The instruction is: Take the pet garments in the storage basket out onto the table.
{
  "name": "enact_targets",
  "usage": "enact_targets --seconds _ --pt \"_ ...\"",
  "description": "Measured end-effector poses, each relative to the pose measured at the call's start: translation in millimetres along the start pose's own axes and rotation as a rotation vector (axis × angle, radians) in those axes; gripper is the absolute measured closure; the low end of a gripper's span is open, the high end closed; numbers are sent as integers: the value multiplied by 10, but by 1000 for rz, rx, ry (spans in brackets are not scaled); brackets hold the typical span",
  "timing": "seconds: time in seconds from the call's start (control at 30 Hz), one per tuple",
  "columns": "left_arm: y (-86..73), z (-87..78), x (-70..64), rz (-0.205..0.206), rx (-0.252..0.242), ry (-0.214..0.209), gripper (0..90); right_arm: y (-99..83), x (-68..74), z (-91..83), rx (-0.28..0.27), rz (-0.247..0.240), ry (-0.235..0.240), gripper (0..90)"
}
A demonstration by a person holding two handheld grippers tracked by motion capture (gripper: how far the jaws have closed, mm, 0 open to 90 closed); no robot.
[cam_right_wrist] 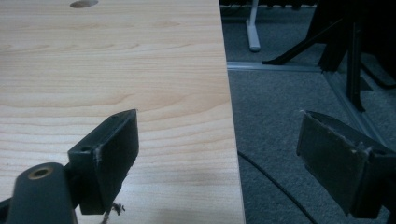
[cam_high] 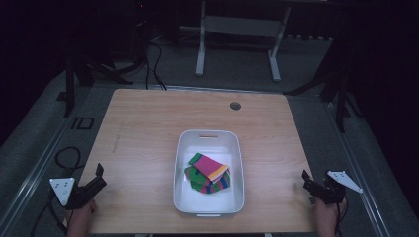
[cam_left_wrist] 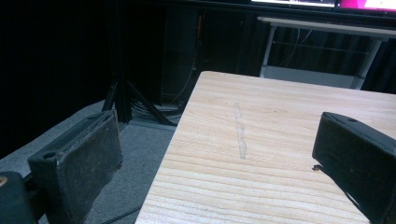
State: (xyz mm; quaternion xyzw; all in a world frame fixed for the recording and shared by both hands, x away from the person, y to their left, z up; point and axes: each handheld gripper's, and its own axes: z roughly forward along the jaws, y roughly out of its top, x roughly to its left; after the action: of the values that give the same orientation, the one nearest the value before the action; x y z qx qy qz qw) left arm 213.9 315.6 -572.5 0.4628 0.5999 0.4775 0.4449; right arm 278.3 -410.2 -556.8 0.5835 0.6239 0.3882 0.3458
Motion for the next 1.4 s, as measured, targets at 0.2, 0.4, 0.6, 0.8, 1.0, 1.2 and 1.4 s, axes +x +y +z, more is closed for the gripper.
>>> enact_targets --seconds 0.2,0.4,0.6,0.8,1.0,1.2,1.4 --pt "0 0 0 0 -1 0 19 8 -12 20 29 10 23 135" --pt "1 -1 4 -2 1 1 18 26 -60 76 97 35 99 109" --pt "0 -2 5 -3 0 0 19 46 -109 102 134 -9 243 101" --pt "1 -1 4 -3 1 1 19 48 -85 135 189 -69 364 102" --pt "1 2 4 -4 2 2 19 79 13 148 211 -192 517 133" --pt "1 2 4 -4 2 2 18 88 134 159 239 -289 631 131" --pt "1 2 3 -4 2 2 18 131 305 140 281 -355 734 131"
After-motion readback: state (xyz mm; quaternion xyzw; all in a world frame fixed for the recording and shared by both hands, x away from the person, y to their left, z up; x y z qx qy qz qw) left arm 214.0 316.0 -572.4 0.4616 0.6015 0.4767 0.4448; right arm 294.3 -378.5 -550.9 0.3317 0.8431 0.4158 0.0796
